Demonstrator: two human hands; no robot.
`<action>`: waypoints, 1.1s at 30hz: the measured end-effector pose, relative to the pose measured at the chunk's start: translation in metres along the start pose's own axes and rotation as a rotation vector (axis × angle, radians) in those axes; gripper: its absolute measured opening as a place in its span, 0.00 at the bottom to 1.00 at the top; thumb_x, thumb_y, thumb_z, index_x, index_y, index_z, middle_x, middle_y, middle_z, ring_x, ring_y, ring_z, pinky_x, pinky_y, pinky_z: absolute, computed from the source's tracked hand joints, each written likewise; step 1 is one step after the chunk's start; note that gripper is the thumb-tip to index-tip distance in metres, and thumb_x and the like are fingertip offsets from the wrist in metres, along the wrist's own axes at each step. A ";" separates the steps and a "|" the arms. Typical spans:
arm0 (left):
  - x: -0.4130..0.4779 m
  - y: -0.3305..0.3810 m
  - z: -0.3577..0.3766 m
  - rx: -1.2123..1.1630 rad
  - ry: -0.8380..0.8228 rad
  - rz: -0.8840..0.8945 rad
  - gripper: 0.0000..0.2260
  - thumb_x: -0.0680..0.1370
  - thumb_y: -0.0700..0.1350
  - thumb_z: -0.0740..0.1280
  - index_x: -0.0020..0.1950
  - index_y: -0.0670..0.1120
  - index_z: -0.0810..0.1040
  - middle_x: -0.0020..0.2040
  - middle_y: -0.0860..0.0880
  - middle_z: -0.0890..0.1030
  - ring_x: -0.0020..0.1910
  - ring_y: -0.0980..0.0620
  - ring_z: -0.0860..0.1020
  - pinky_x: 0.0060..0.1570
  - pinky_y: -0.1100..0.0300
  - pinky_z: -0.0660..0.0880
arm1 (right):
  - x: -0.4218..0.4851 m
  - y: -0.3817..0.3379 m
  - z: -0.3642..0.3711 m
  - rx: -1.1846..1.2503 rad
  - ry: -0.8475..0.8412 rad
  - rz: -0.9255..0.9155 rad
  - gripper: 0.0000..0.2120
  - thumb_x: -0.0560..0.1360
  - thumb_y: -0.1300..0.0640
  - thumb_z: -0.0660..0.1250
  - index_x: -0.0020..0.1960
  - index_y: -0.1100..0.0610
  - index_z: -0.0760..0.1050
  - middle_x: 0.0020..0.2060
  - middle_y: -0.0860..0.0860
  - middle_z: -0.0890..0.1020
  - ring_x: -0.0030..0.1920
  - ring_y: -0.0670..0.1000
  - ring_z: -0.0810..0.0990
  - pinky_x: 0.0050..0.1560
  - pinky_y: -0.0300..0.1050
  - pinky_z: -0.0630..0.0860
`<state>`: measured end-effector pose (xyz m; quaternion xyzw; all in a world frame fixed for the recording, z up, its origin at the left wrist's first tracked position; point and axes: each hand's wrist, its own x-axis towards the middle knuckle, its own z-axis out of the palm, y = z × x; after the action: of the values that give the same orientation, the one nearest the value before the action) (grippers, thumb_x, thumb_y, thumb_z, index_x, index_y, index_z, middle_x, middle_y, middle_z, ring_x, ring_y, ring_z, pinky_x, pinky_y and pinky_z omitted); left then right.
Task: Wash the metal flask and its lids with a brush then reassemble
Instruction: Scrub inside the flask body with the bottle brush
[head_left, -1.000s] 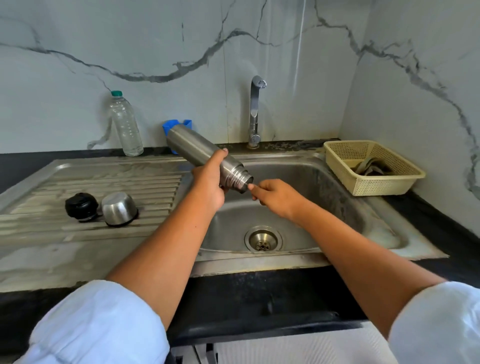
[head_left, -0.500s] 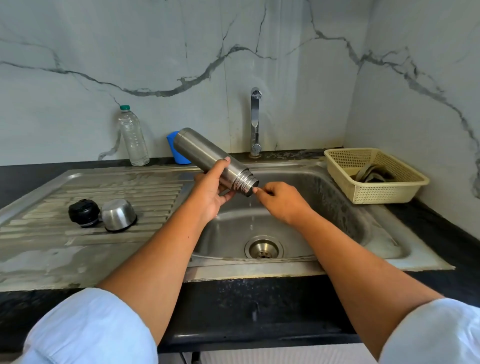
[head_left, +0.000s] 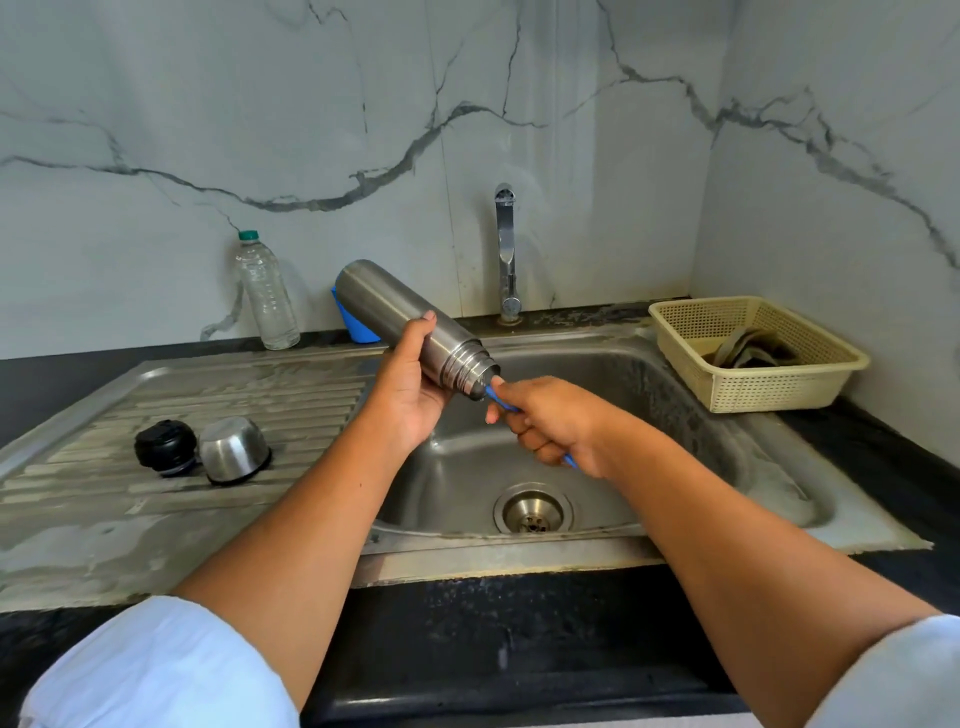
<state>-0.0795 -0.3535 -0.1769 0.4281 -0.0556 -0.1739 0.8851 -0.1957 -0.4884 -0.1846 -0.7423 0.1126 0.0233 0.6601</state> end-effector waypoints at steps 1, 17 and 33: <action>0.000 0.001 -0.001 -0.013 -0.002 0.013 0.26 0.78 0.47 0.73 0.73 0.42 0.71 0.59 0.41 0.82 0.56 0.44 0.83 0.49 0.49 0.84 | 0.000 -0.001 0.002 -0.183 0.085 -0.098 0.20 0.84 0.43 0.59 0.46 0.55 0.80 0.29 0.48 0.69 0.26 0.45 0.62 0.26 0.39 0.60; -0.004 -0.009 -0.009 0.030 0.054 0.010 0.29 0.74 0.50 0.77 0.72 0.45 0.72 0.65 0.40 0.82 0.62 0.41 0.83 0.50 0.46 0.84 | 0.000 0.024 0.018 -0.603 0.400 -0.260 0.19 0.81 0.42 0.66 0.34 0.51 0.75 0.25 0.45 0.72 0.26 0.45 0.70 0.29 0.41 0.65; 0.001 -0.018 -0.013 0.164 0.104 -0.025 0.23 0.75 0.49 0.76 0.69 0.48 0.75 0.60 0.45 0.85 0.58 0.47 0.85 0.59 0.47 0.81 | -0.007 0.028 0.016 -0.562 0.392 -0.175 0.16 0.81 0.43 0.64 0.42 0.54 0.78 0.24 0.46 0.72 0.27 0.45 0.69 0.31 0.42 0.68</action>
<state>-0.0801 -0.3545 -0.1993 0.5080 -0.0182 -0.1574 0.8466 -0.2065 -0.4746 -0.2126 -0.8922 0.1623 -0.1461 0.3954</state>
